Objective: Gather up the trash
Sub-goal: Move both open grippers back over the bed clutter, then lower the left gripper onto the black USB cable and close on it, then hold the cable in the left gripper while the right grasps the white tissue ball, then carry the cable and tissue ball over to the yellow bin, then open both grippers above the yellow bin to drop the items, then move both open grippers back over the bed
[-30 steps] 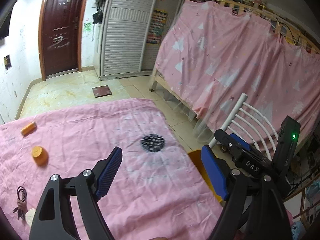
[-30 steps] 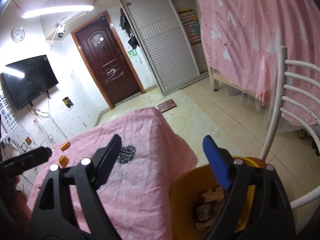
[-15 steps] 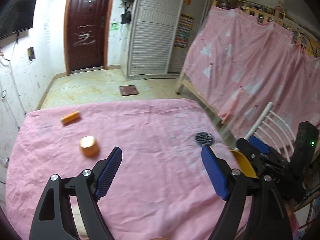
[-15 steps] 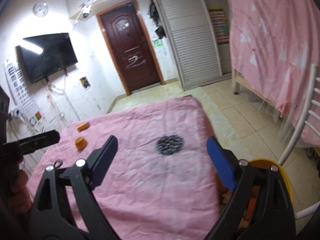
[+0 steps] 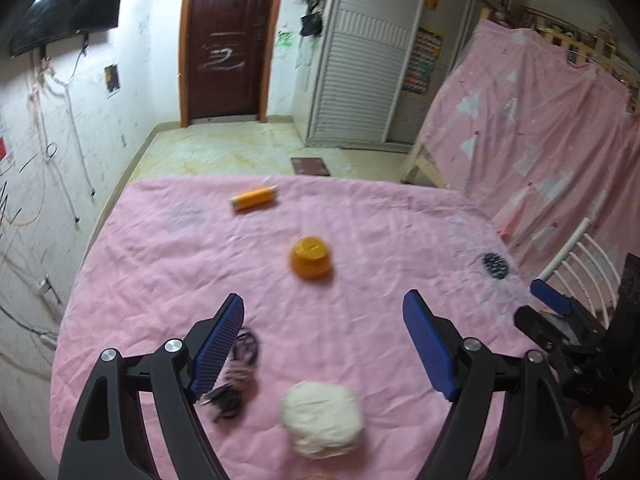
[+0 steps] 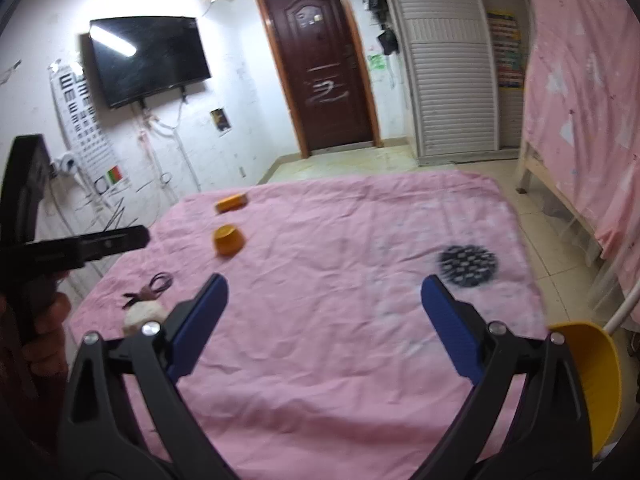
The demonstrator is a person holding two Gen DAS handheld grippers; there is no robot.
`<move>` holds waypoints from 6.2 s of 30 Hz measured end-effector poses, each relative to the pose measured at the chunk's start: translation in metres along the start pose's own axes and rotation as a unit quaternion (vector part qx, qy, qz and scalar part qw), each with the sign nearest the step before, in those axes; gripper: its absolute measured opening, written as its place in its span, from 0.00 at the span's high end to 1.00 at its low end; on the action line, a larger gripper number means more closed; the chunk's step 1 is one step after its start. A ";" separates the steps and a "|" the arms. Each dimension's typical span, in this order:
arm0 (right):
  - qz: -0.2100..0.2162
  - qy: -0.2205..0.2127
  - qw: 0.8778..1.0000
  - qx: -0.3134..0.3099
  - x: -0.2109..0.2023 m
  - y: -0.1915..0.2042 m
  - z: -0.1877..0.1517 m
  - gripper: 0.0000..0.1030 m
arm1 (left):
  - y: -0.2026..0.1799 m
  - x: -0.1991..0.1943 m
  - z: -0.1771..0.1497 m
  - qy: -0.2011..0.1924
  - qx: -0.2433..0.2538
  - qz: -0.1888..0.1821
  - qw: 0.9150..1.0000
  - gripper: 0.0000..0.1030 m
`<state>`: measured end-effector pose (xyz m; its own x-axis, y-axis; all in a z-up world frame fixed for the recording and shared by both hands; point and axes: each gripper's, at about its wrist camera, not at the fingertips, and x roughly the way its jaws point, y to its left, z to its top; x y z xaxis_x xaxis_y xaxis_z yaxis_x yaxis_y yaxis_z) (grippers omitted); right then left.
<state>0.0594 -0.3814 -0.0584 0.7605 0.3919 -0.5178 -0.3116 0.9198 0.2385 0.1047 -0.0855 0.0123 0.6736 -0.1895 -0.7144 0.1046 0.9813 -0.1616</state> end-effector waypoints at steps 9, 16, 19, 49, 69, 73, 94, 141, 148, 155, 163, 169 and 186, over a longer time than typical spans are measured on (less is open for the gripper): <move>0.045 0.024 0.998 -0.038 0.015 0.048 -0.006 0.09 | 0.036 0.010 -0.016 0.032 -0.018 0.009 0.999 0.28; 0.086 0.043 0.993 -0.072 0.022 0.082 -0.019 0.09 | 0.042 0.019 -0.025 0.054 -0.011 0.017 0.998 0.30; 0.098 0.049 0.991 -0.079 0.024 0.092 -0.022 0.09 | 0.043 0.024 -0.029 0.063 -0.006 0.022 0.998 0.38; 0.108 0.116 0.973 -0.165 0.068 0.168 -0.031 0.09 | 0.076 0.023 -0.035 0.039 -0.020 0.020 0.999 0.89; 0.070 0.127 0.977 -0.155 0.079 0.165 -0.030 0.46 | 0.086 0.009 -0.027 0.019 -0.031 0.021 0.999 0.89; 0.065 0.106 0.984 -0.129 0.067 0.146 -0.021 0.46 | 0.074 0.005 -0.023 0.013 -0.022 0.018 1.000 0.89; -0.061 -0.025 0.998 0.002 -0.050 -0.006 0.010 0.46 | -0.055 -0.005 0.004 -0.017 0.068 -0.043 0.997 0.89; -0.248 -0.103 0.934 0.234 -0.148 -0.225 -0.038 0.28 | -0.328 0.057 -0.022 0.051 0.225 -0.195 0.953 0.89; -0.250 -0.120 0.928 0.251 -0.156 -0.234 -0.042 0.27 | -0.353 0.067 -0.023 0.067 0.217 -0.215 0.950 0.85; -0.243 -0.119 0.930 0.249 -0.153 -0.236 -0.041 0.23 | -0.356 0.068 -0.026 0.061 0.220 -0.206 0.951 0.60; -0.236 -0.111 0.936 0.235 -0.142 -0.227 -0.037 0.22 | -0.339 0.062 -0.014 0.054 0.204 -0.202 0.956 0.60; -0.222 -0.104 0.946 0.210 -0.130 -0.209 -0.029 0.22 | -0.319 0.057 -0.005 0.047 0.193 -0.190 0.961 0.60; -0.158 -0.057 0.978 0.120 -0.064 -0.120 -0.002 0.18 | -0.200 0.044 0.044 0.005 0.128 -0.129 0.983 0.60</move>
<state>0.0469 -0.5172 -0.0559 0.8602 0.0710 -0.5050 0.0818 0.9582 0.2741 0.1460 -0.2884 0.0431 0.5937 -0.4321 -0.6788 0.4529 0.8767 -0.1620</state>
